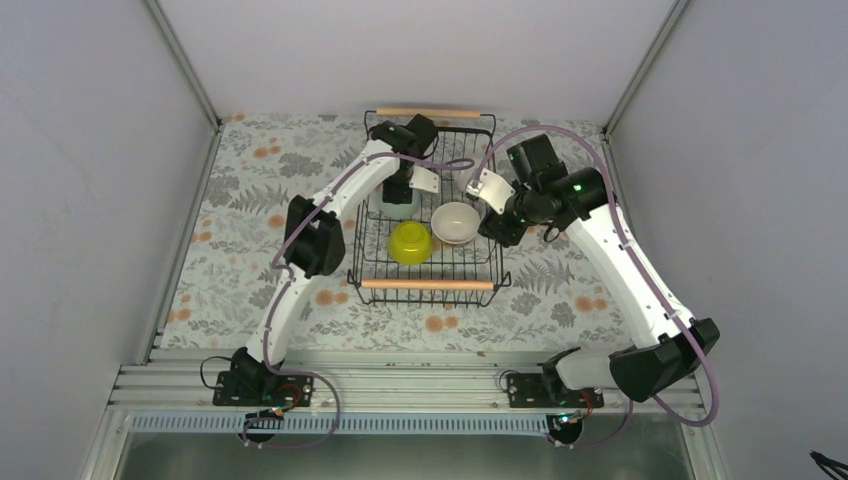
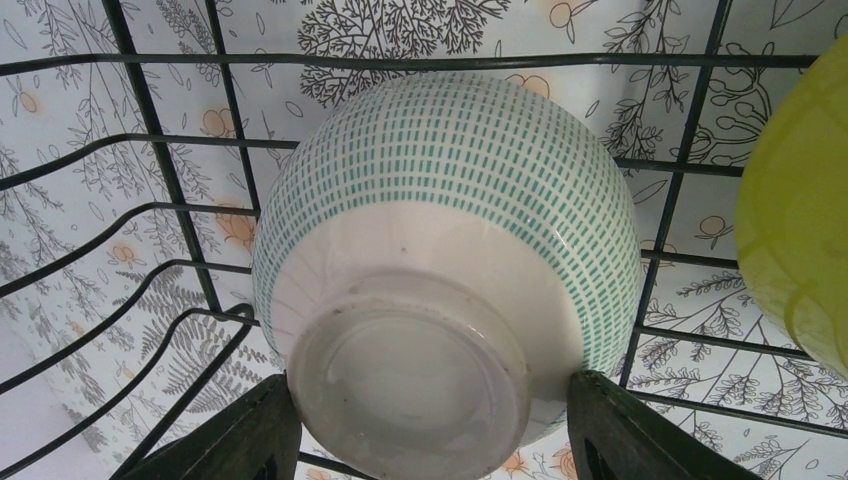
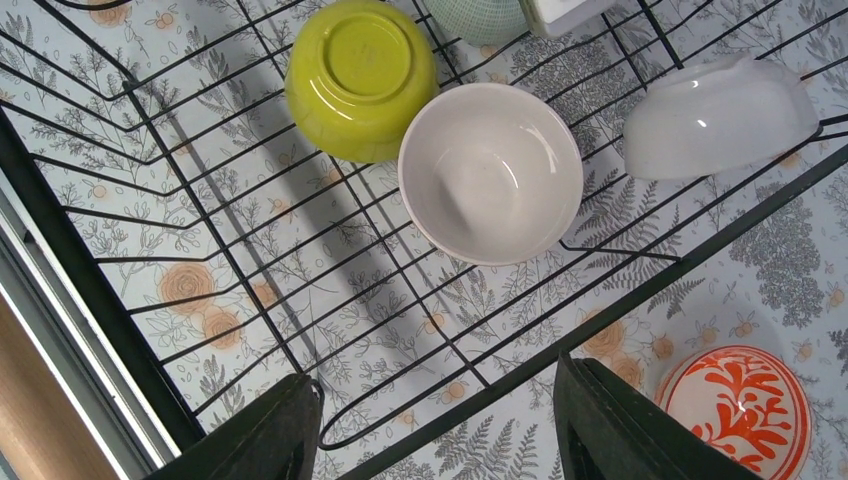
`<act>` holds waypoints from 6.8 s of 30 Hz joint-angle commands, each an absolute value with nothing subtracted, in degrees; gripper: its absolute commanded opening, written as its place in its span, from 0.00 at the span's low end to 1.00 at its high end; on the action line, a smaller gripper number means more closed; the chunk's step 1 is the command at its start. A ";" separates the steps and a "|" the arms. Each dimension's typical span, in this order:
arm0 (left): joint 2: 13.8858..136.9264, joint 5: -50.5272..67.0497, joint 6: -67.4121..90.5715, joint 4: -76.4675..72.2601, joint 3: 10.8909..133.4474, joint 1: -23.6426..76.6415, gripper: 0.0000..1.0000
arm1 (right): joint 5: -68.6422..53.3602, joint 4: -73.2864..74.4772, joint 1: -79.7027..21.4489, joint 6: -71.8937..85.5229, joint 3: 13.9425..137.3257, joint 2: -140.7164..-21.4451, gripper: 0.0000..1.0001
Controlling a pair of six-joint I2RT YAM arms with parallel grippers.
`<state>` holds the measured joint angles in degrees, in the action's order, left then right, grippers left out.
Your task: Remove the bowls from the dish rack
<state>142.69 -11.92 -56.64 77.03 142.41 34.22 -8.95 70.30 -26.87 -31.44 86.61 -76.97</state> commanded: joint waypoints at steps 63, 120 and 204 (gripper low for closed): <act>144.43 -18.10 -57.61 77.27 147.29 36.13 0.85 | -10.77 68.20 -25.22 -32.09 83.06 -74.32 0.52; 147.08 -15.93 -62.88 77.77 144.47 34.63 0.50 | -13.80 65.65 -22.63 -34.27 77.90 -72.25 0.50; 132.03 -11.22 -49.07 67.13 149.58 35.60 0.39 | -69.29 61.60 0.09 -31.17 93.02 -103.28 0.62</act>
<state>135.48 -12.73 -51.44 70.00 148.62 35.51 -62.48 58.46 -0.49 -28.75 90.80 -99.53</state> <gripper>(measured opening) 0.518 0.619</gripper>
